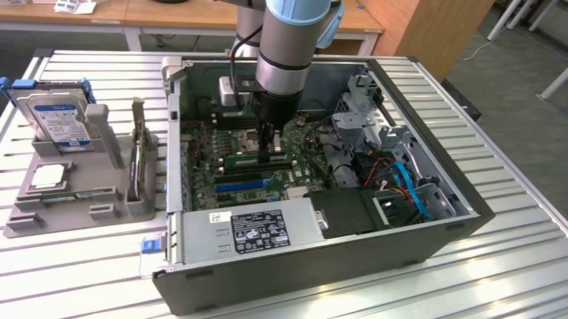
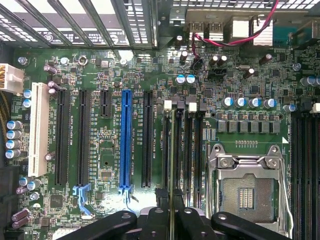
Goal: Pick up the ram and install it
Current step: 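Insert the ram into the slot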
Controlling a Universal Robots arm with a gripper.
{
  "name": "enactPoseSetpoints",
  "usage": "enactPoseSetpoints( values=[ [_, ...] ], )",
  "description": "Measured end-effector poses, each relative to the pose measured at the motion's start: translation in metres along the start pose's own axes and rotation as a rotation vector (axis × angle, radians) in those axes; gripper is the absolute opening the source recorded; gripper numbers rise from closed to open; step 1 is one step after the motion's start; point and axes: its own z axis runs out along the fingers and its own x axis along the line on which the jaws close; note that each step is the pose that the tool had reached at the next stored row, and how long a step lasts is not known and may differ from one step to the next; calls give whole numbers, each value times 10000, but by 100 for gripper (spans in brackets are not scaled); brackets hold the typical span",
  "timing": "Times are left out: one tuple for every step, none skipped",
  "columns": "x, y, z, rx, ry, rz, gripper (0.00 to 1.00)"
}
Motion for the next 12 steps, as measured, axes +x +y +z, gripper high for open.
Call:
enactPoseSetpoints(
  values=[
    [0, 0, 0, 0, 0, 0, 14],
    [0, 0, 0, 0, 0, -1, 14],
    [0, 0, 0, 0, 0, -1, 14],
    [3, 0, 0, 0, 0, 0, 14],
    [7, 0, 1, 0, -1, 1, 14],
    [10, 0, 0, 0, 0, 2, 14],
    [13, 0, 0, 0, 0, 3, 14],
    [13, 0, 0, 0, 0, 3, 14],
    [14, 0, 0, 0, -1, 3, 14],
    [17, 0, 0, 0, 1, 2, 14],
    [20, 0, 0, 0, 1, 2, 14],
    [22, 0, 0, 0, 0, 2, 14]
  ],
)
